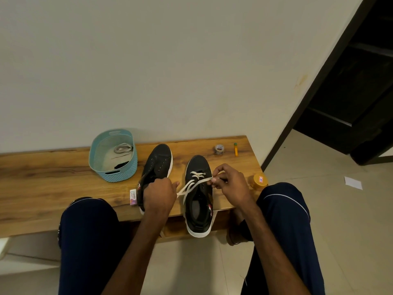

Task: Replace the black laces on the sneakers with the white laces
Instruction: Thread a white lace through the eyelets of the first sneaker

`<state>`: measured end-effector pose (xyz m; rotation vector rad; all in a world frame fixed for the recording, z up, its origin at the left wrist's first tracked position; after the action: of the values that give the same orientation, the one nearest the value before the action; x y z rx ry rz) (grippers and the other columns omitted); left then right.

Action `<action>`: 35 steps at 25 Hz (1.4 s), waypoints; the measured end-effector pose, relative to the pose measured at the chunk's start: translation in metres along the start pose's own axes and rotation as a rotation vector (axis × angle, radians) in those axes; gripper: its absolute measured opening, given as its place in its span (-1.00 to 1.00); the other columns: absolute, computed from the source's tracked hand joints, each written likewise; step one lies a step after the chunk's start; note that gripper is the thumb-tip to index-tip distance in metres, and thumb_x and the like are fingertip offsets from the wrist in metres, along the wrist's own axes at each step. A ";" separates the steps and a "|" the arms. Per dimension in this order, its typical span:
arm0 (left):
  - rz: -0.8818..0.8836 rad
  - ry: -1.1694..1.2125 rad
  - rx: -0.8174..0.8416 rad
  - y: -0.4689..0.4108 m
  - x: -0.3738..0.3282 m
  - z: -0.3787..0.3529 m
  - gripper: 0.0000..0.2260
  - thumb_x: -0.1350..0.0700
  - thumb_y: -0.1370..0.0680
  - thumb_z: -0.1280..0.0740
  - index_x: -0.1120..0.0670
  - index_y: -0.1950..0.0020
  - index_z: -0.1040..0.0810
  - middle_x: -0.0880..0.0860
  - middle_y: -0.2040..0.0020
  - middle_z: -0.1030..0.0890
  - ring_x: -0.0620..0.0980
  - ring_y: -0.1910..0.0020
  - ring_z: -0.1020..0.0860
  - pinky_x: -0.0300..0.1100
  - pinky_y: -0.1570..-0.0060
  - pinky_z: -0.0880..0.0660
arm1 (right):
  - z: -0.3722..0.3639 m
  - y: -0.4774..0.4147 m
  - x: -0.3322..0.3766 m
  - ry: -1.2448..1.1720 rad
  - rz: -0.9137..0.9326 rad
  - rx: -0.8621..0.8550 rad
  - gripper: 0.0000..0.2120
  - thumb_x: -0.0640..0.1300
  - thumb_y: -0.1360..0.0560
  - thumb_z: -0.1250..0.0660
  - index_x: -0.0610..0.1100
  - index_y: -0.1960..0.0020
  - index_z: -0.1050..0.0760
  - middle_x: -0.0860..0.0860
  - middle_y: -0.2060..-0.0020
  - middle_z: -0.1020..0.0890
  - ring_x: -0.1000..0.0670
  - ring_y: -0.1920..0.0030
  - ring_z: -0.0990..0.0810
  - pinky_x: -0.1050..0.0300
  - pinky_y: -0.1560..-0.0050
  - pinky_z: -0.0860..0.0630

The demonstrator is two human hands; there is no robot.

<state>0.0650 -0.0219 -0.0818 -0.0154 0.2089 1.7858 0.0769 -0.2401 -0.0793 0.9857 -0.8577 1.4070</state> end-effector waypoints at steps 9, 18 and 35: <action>-0.419 0.958 0.129 0.004 -0.038 -0.019 -0.78 0.05 -0.68 -0.18 0.05 -0.10 -0.61 -0.03 0.07 -0.67 -0.10 0.07 -0.63 -0.11 0.02 -0.57 | -0.039 0.004 0.017 0.280 0.257 -0.036 -0.91 -0.11 -0.44 -0.50 -0.05 0.10 -0.61 0.10 0.11 -0.54 0.12 0.01 -0.45 0.28 0.04 -0.40; -0.266 1.027 0.155 -0.005 -0.023 -0.026 -0.90 0.12 -0.59 -0.36 0.01 0.09 -0.66 -0.12 0.24 -0.64 -0.22 0.22 -0.57 -0.32 0.14 -0.46 | -0.035 -0.003 0.001 0.235 0.129 -0.102 -0.84 -0.10 -0.45 -0.50 -0.05 0.02 -0.58 0.10 0.11 -0.59 0.13 0.10 -0.54 0.22 0.11 -0.49; -0.279 0.433 -0.094 -0.011 -0.054 -0.043 -0.92 0.03 -0.57 -0.36 0.00 -0.02 -0.58 -0.02 -0.06 -0.58 -0.06 0.04 -0.58 -0.20 0.14 -0.48 | -0.041 -0.004 -0.050 0.438 -0.225 0.037 -0.63 -0.21 -0.54 -0.23 0.01 -0.31 -0.51 0.02 -0.19 -0.64 -0.06 -0.20 -0.58 0.05 -0.16 -0.50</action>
<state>0.0831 -0.0784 -0.1192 -0.4794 0.4123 1.4939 0.0764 -0.2213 -0.1416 0.7343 -0.3856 1.3750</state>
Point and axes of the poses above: each hand's wrist, its own y-axis away from the middle knuckle, its own z-axis out of the back of the hand, x = y × z, the point moved 6 cm from there along -y, towards the middle knuckle
